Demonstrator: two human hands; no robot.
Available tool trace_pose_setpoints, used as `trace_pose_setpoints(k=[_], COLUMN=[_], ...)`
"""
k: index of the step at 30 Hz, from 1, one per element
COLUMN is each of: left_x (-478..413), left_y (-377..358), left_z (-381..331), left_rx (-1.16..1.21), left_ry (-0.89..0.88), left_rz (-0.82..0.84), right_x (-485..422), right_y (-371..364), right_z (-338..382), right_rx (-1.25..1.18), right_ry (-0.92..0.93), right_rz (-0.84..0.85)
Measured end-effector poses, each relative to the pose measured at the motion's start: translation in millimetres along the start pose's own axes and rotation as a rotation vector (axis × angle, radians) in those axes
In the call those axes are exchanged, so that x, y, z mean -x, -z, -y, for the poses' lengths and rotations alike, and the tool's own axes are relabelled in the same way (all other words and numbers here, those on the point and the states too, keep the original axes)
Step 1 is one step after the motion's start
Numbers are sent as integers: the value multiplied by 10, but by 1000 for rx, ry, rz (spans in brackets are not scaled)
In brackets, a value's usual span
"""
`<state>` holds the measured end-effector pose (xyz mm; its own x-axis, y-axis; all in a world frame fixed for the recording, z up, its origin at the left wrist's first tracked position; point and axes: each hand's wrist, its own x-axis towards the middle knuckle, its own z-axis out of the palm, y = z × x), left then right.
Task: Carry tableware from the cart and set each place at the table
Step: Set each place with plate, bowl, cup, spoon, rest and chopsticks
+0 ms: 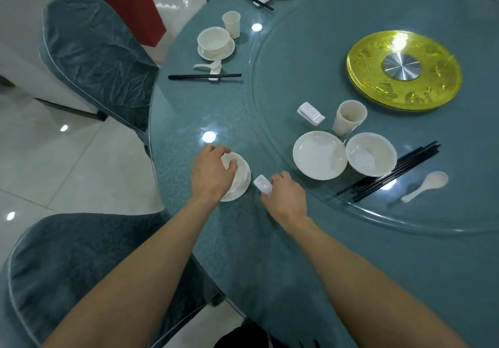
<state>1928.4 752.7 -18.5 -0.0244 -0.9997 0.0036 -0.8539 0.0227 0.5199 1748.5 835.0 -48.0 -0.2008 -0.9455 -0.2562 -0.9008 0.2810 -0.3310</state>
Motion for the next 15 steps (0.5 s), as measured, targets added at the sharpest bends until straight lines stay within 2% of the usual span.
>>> trace_pose_setpoints(k=[5,15], left_x=[175,287], left_y=[-26,-71], left_z=[18,-197], left_rx=[-8,4], left_ry=[11,-81], left_rz=[36,83], right_x=[224,359], right_y=[-205,-73], right_z=[-27,-154], right_rx=[25,-20], right_ry=[-36,-45], right_rz=[67,23])
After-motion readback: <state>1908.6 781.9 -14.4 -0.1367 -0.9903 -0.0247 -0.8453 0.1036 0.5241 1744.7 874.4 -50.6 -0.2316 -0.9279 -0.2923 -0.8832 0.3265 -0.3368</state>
